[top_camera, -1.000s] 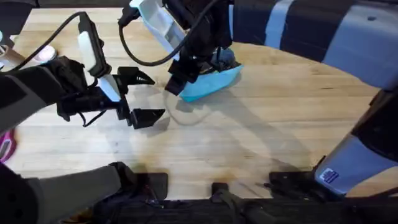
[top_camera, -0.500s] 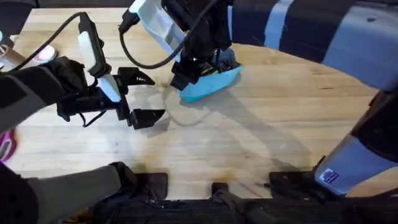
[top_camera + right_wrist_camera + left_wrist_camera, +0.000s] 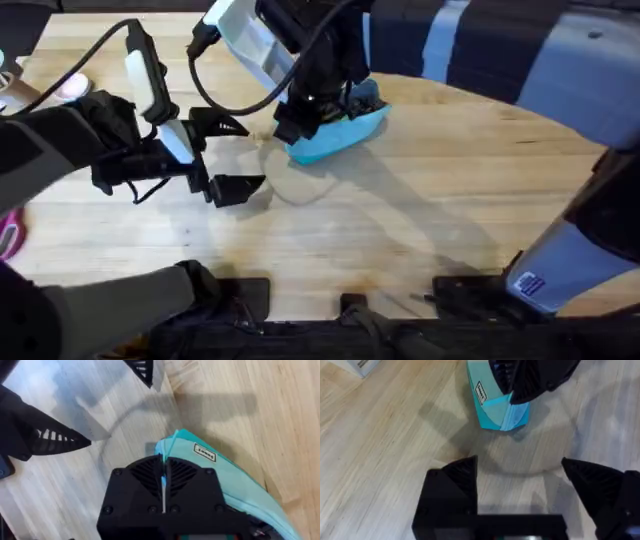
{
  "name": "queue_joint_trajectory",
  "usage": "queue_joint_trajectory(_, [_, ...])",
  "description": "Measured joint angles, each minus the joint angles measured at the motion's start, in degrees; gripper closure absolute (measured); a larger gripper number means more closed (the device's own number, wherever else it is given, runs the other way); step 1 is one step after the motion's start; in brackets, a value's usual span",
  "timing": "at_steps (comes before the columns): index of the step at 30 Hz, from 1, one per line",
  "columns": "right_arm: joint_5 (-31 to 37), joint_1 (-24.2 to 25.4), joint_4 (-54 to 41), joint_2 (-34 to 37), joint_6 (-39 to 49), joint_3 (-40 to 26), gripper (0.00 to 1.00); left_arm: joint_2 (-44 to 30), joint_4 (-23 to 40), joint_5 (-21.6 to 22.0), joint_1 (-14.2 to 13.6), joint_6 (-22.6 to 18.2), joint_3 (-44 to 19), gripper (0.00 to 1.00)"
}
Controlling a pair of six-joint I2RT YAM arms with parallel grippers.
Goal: Unzip the bag, pick up the pens from the table one at a time and place them inside, then zip the bag closed.
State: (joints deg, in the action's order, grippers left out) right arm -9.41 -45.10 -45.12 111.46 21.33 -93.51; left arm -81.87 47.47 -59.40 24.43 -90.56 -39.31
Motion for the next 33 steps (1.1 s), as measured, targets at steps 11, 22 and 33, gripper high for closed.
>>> queue_joint_trajectory(11, [0.1,0.0,-1.7,-3.3,-0.8,-1.7,0.968,0.0,0.6,-2.1,0.0,-0.2,0.0,0.007])
queue_joint_trajectory(22, [0.9,0.0,-2.1,-4.9,-2.6,-2.5,0.967,0.0,-1.2,-4.1,-1.7,0.3,0.0,0.007])
queue_joint_trajectory(33, [0.9,0.0,-2.1,-5.0,-3.2,-2.6,0.969,-1.8,-16.2,-4.7,-8.0,13.7,0.0,0.007])
